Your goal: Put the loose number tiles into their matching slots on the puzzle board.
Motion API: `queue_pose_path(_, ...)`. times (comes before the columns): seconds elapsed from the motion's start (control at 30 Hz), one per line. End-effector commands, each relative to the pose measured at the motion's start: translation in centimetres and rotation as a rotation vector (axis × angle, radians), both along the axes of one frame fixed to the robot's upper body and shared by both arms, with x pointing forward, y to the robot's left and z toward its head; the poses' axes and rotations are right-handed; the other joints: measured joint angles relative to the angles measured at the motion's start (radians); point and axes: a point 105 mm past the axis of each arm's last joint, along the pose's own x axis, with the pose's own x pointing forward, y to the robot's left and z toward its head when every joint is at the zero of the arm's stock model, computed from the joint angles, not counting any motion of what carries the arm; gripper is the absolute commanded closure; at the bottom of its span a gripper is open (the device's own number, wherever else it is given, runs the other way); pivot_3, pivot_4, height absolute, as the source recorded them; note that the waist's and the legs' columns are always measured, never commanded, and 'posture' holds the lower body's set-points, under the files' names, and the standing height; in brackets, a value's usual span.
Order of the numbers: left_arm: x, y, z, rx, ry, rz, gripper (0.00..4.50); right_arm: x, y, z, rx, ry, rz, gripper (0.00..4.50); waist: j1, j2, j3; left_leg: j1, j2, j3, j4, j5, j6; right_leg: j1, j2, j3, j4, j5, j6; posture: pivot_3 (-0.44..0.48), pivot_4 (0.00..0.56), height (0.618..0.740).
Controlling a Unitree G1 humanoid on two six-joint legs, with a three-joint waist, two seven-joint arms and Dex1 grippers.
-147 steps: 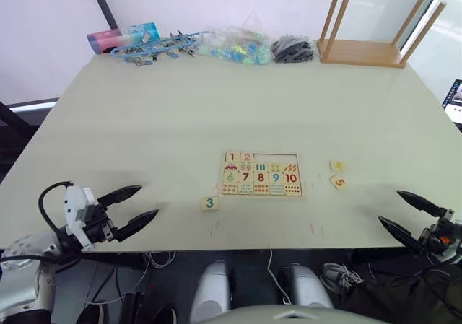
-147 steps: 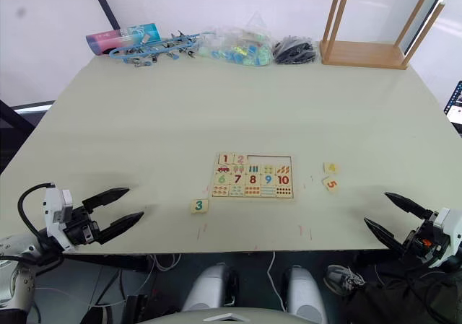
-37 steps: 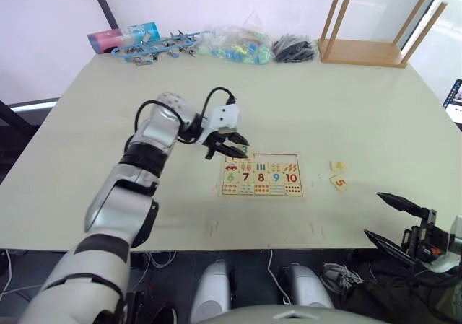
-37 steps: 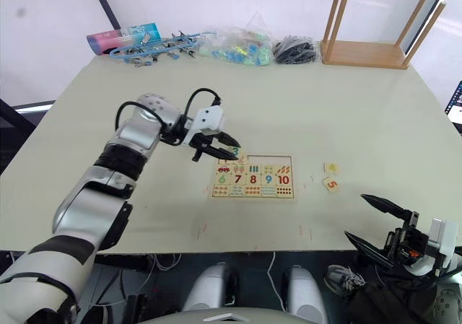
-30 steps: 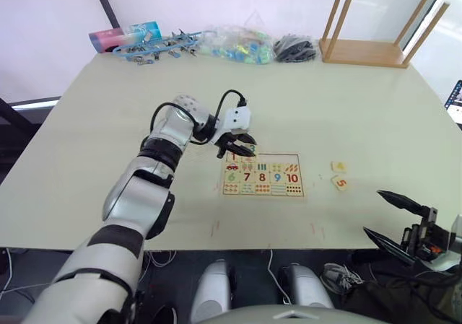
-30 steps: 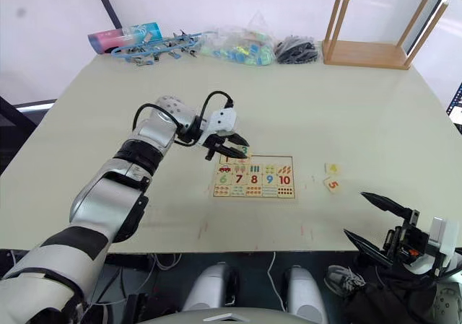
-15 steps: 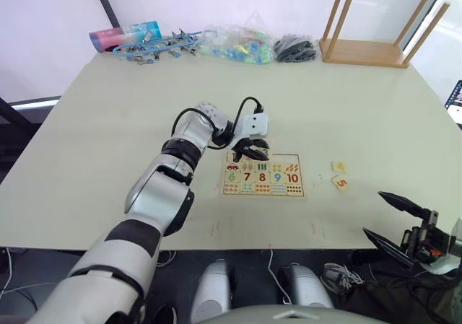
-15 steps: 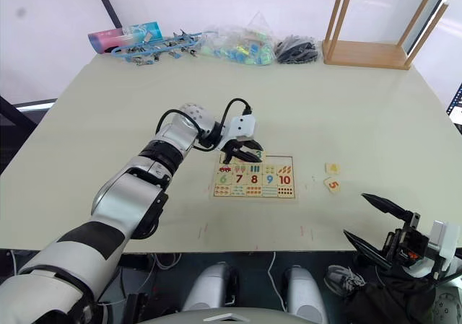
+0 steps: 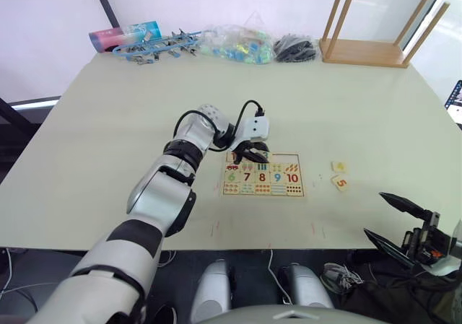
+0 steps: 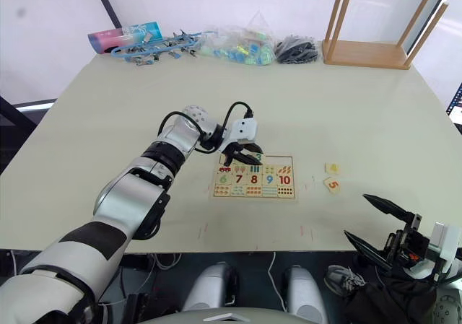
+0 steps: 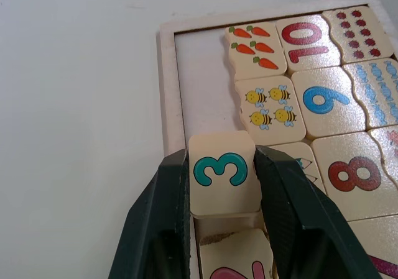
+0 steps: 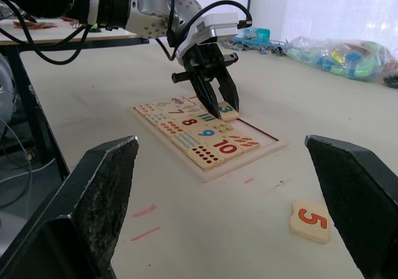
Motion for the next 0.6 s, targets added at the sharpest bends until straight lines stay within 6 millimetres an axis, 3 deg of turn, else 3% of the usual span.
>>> queue_pose_path(0.03,0.57,-0.09,1.48,-0.015,-0.056,-0.002,3.47,-0.17,-0.09,0.82,-0.009,-0.045,0.001,0.00,0.000,0.000,0.000,0.000,0.000,0.000,0.000,0.000,0.000,0.000,0.000,0.000,0.000,0.000,0.000,0.000,0.150,0.738)
queue_pose_path(0.43,0.53,-0.11,1.39,-0.018,-0.052,-0.002,3.47,-0.19,-0.17,0.73,-0.012,-0.045,0.000,0.00,0.000,0.000,0.000,0.000,0.000,0.000,0.000,0.000,0.000,0.000,0.000,0.000,0.000,0.000,0.000,0.000,0.150,0.738)
queue_pose_path(0.47,0.54,-0.10,1.38,-0.018,-0.052,-0.001,2.46,-0.19,-0.17,0.71,-0.013,-0.044,0.000,0.00,0.000,0.000,0.000,0.000,0.000,0.000,0.000,0.000,0.000,0.000,0.000,0.000,0.000,0.000,0.000,0.000,0.150,0.738)
queue_pose_path(0.5,0.56,-0.11,1.38,-0.018,-0.054,0.000,2.19,-0.20,-0.18,0.71,-0.013,-0.044,0.000,0.00,0.000,0.000,0.000,0.000,0.000,0.000,0.000,0.000,0.000,0.000,0.000,0.000,0.000,0.000,0.000,0.000,0.150,0.738)
queue_pose_path(0.6,0.58,-0.13,1.40,-0.019,-0.054,0.000,0.77,-0.22,-0.20,0.69,-0.013,-0.044,-0.001,0.00,0.000,0.000,0.000,0.000,0.000,0.000,0.000,0.000,0.000,0.000,0.000,0.000,0.000,0.000,0.000,0.000,0.150,0.738)
